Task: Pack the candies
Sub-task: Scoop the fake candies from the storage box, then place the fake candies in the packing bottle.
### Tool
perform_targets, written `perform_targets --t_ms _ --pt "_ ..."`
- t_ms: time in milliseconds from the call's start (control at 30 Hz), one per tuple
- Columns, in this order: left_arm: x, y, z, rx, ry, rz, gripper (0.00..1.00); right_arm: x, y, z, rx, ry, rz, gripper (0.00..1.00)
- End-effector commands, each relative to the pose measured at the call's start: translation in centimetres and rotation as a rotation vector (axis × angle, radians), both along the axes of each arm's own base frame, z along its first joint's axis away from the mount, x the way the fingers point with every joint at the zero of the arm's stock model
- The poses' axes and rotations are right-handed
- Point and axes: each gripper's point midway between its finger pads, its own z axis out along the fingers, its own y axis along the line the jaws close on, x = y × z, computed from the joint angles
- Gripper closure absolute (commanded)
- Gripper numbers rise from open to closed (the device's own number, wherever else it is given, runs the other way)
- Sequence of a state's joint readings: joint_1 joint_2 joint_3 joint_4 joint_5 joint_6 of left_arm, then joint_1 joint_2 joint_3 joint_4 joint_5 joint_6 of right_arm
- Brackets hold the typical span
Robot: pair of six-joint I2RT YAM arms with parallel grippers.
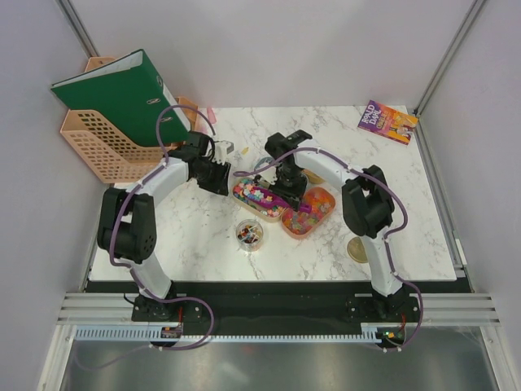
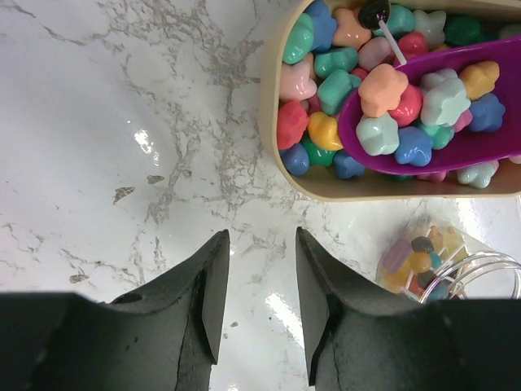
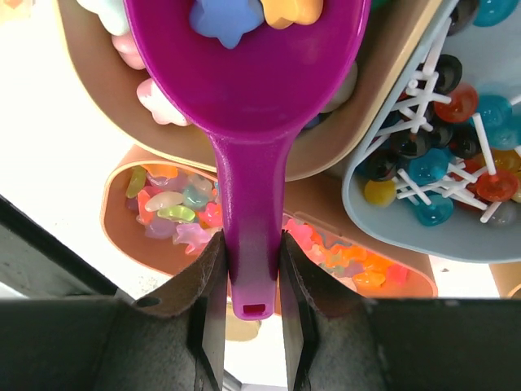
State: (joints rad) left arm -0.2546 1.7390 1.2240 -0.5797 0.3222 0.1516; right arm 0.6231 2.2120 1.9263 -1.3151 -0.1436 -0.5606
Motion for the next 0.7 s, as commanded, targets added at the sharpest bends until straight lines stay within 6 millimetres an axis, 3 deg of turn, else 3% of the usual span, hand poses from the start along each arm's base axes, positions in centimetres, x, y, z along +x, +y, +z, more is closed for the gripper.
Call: perform_targets --t_ms 0,267,467,667 --pt "1.1 0.6 2.4 0.016 -0.079 -0.034 0.55 0.8 0.5 1.6 0.068 -0.081 -0.025 1.00" --pt "1.4 1.3 2.7 0.041 -0.097 -0.012 0.55 2.0 1.1 1.1 0.179 -0.250 -0.032 1.00" --pt "2.6 2.4 4.1 0.085 -0.151 0.009 0.54 2.4 1.1 3.5 0.254 -0.369 -0.043 1.00" --pt "4.2 4.1 4.7 0.109 -0.160 0.119 0.51 1.9 0.8 8.0 0.340 -0.485 -0.003 1.00"
